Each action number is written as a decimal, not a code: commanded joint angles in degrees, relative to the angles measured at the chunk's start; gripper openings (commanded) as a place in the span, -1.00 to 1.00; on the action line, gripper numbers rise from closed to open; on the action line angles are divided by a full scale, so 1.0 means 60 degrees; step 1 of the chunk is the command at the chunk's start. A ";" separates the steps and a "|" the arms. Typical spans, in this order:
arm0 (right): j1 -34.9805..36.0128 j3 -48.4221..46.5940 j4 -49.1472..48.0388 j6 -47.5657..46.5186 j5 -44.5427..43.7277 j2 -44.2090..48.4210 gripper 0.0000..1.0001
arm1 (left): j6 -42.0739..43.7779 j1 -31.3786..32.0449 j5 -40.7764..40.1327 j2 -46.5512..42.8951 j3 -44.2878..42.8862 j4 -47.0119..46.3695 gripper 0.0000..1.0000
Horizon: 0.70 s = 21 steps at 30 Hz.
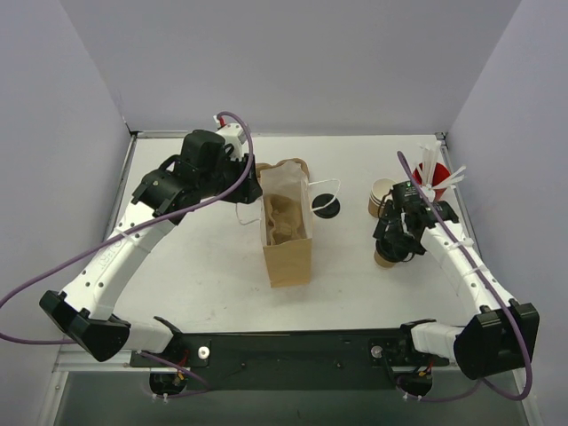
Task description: Pack the takeout coffee
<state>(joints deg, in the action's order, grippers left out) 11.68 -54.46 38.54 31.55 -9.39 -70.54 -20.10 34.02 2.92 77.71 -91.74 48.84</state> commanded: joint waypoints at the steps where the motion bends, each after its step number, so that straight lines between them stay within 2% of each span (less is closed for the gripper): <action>1: 0.0074 -0.1337 0.1177 -0.0044 0.0056 0.0872 0.09 | 0.0331 -0.0089 -0.0003 0.0099 -0.0178 -0.0318 0.12; 11: 0.0601 -0.3871 0.2612 0.0015 0.0334 0.1664 0.09 | 0.0654 -0.0074 -0.0062 0.0670 -0.0646 0.0267 0.09; 21: 0.1217 -0.5848 0.3141 0.0205 0.0817 0.1825 0.09 | 0.0786 0.0409 -0.0105 0.0715 -0.0779 0.0723 0.10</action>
<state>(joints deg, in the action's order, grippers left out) 18.13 -85.30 54.11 31.75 -5.76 -60.23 -16.23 35.07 2.42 82.78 -93.89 52.56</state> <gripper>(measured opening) 0.698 0.549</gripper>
